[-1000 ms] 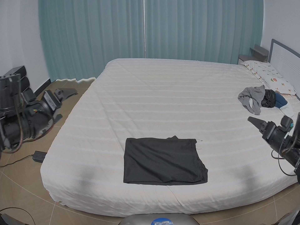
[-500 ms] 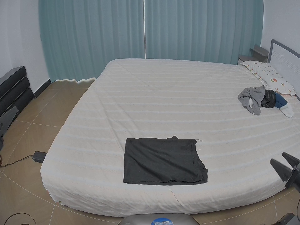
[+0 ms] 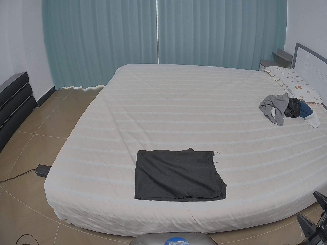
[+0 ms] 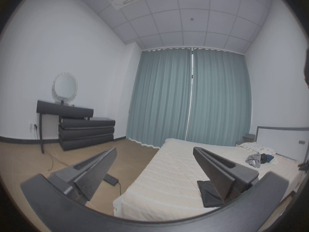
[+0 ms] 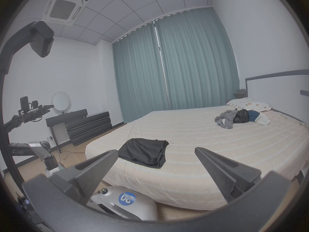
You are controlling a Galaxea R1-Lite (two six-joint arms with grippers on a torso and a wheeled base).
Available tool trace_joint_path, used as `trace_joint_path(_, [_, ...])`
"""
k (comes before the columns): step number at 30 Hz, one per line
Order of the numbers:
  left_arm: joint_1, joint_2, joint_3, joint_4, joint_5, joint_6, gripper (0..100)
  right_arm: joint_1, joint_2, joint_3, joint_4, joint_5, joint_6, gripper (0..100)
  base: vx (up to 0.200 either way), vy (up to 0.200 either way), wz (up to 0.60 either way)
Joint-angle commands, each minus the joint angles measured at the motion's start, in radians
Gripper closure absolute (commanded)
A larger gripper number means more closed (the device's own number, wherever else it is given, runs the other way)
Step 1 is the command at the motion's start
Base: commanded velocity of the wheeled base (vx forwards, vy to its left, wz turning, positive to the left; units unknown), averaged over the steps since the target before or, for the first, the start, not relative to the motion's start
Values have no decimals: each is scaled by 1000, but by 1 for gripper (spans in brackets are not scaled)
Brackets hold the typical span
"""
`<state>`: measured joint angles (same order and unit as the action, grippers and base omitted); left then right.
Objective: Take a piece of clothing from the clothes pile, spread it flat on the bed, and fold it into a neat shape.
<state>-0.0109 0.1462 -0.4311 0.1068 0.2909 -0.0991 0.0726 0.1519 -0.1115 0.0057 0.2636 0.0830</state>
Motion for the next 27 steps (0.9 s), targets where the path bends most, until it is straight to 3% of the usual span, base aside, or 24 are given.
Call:
trace_joint_path(1, [15, -143, 51, 5, -29, 39, 0, -60, -78, -4, 39, 0, -12, 0, 0, 0, 0])
trace_joint_path(2, [15, -145, 74, 1, -32, 35, 0, -91, -104, -16, 76, 0, -14, 0, 0, 0, 0])
trace_joint_path(8, [15, -146, 156, -59, -55, 36, 0, -80, -150, 21, 94, 5, -37, 0, 0, 0, 0])
trace_joint_path(12, [15, -146, 319, -318, -58, 62, 0, -80, -149, 107, -63, -11, -106, 0, 0, 0, 0])
trace_joint_path(15, [15, -146, 426, -450, -59, 125, 0, -80, -149, 111, -98, -34, -129, 0, 0, 0, 0])
trace_joint_path(21, [15, -146, 431, -404, -107, 165, 0, -80, -149, 111, -84, -103, -134, 0, 0, 0, 0])
trace_joint_path(27, [15, -145, 431, -171, -157, 153, 0, -80, -149, 111, -82, -122, -135, 0, 0, 0, 0])
